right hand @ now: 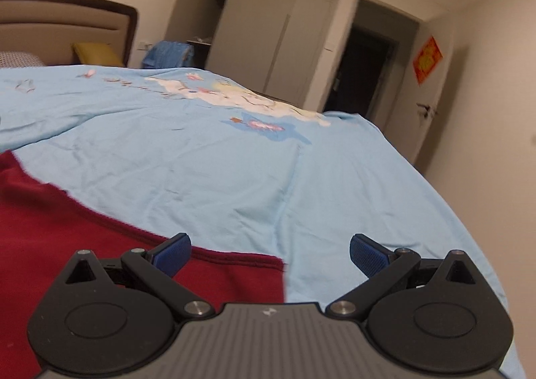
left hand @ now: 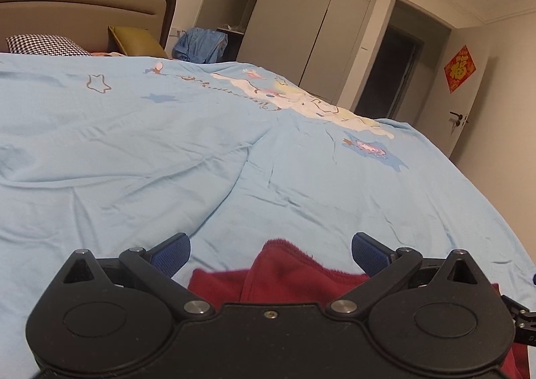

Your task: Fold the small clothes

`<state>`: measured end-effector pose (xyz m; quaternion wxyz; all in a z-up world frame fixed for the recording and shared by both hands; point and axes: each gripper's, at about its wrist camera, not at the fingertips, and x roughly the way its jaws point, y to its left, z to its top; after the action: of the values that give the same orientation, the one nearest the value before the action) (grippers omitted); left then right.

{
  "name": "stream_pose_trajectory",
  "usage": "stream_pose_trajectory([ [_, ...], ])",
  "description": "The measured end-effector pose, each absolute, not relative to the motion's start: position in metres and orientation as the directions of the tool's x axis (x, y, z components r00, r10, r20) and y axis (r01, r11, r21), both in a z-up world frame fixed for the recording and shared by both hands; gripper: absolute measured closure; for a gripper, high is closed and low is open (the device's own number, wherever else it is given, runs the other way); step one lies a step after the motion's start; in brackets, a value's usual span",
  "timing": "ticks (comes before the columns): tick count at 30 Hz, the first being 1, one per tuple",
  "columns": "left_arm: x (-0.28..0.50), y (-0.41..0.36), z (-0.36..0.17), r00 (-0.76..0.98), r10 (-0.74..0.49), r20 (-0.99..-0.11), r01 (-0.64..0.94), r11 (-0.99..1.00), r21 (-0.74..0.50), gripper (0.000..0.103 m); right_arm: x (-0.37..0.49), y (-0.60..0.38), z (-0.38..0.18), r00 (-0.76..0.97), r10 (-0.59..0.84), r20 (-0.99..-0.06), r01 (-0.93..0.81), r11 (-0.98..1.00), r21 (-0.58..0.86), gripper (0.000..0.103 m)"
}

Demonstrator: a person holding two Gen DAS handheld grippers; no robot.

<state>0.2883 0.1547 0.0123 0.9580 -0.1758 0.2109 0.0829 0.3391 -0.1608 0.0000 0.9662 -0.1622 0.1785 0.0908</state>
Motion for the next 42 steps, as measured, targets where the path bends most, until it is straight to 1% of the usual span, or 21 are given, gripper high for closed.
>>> stream_pose_trajectory([
  [5, 0.254, 0.156, 0.013, 0.883, 0.084, -0.461, -0.253, 0.914, -0.318, 0.001, 0.312, -0.127, -0.003, 0.893, 0.195, -0.406, -0.326, 0.902, -0.282, 0.000],
  [11, 0.214, 0.157, 0.011, 0.874, 0.082, -0.479, -0.251, 0.920, -0.301, 0.001, 0.279, -0.100, -0.021, 0.876, 0.215, -0.432, -0.363, 0.884, -0.296, 0.000],
  [18, 0.175, 0.158, -0.001, 0.855, 0.054, -0.515, -0.253, 0.912, -0.324, 0.001, 0.235, -0.091, -0.033, 0.882, 0.234, -0.409, -0.373, 0.877, -0.302, 0.000],
  [23, 0.158, 0.158, -0.013, 0.836, 0.007, -0.549, -0.242, 0.902, -0.357, 0.001, 0.207, -0.090, -0.044, 0.890, 0.234, -0.391, -0.364, 0.881, -0.303, 0.000],
  [28, 0.152, 0.157, -0.031, 0.807, -0.079, -0.585, -0.221, 0.878, -0.424, 0.001, 0.201, -0.100, -0.055, 0.884, 0.225, -0.409, -0.337, 0.914, -0.227, 0.000],
  [34, 0.163, 0.145, -0.044, 0.780, -0.189, -0.597, -0.162, 0.860, -0.483, 0.001, 0.199, -0.105, -0.064, 0.885, 0.217, -0.412, -0.302, 0.941, -0.152, 0.000],
  [39, 0.176, 0.142, -0.050, 0.770, -0.190, -0.609, -0.180, 0.852, -0.492, 0.001, 0.192, -0.107, -0.072, 0.901, 0.205, -0.384, -0.272, 0.954, -0.129, 0.000],
  [42, 0.182, 0.151, -0.054, 0.775, -0.186, -0.605, -0.222, 0.815, -0.535, 0.001, 0.190, -0.107, -0.075, 0.905, 0.202, -0.375, -0.265, 0.956, -0.124, 0.000],
])
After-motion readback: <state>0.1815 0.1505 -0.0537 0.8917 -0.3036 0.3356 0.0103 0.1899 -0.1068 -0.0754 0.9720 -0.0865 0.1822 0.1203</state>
